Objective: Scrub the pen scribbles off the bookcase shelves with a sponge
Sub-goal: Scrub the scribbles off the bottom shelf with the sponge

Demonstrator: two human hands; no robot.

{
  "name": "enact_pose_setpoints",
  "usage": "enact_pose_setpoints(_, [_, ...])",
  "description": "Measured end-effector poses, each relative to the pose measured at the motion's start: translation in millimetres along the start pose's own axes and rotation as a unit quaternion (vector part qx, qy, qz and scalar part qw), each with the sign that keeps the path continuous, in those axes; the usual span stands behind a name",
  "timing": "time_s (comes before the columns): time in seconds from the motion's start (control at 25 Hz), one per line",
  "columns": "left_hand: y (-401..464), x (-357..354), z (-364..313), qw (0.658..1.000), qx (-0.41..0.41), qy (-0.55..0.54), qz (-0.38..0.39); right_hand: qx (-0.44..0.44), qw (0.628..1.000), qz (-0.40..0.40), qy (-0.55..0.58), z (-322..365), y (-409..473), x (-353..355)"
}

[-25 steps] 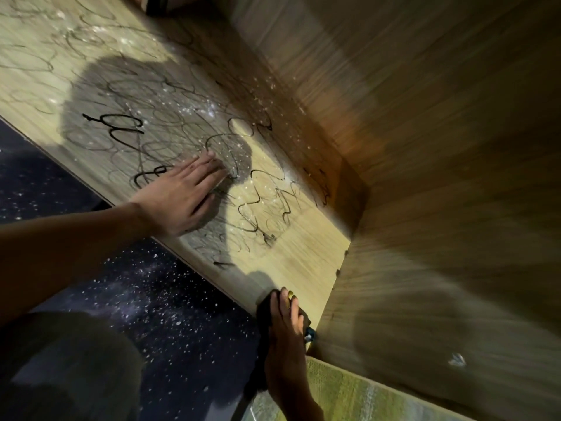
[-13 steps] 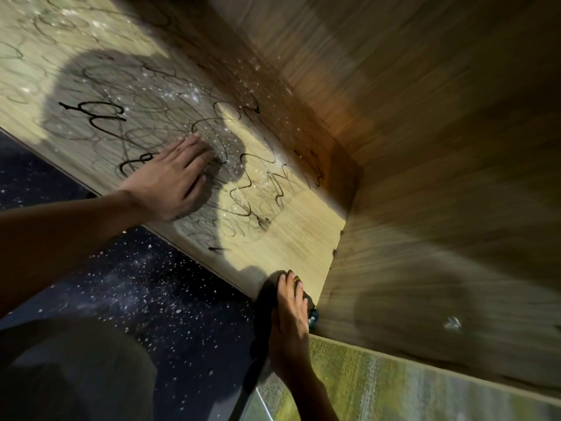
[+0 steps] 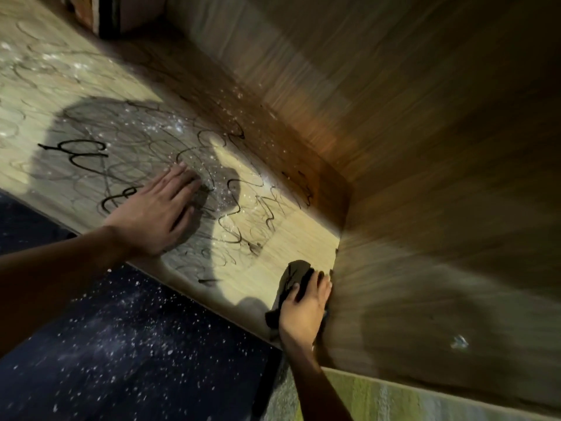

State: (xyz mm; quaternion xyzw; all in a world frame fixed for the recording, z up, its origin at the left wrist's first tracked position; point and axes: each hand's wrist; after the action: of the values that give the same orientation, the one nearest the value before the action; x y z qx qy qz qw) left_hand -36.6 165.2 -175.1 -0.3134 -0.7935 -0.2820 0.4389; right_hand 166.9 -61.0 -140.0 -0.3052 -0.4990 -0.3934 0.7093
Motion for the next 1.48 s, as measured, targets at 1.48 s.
enact_pose_setpoints(1.48, [107.3,-32.6,12.7,0.996,-0.034,-0.007,-0.077,0.075,0.995,-0.053,-0.041,46.0,255.3,-23.1])
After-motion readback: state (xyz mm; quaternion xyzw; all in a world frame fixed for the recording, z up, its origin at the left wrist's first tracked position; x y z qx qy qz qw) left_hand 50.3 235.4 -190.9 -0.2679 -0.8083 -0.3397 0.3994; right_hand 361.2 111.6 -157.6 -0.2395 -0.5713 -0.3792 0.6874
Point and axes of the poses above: each hand's wrist, its own y-axis towards the middle knuckle, its own x-axis out of the back of the hand, z = x × y, and after that the axes turned 3 degrees about -y, right-handed
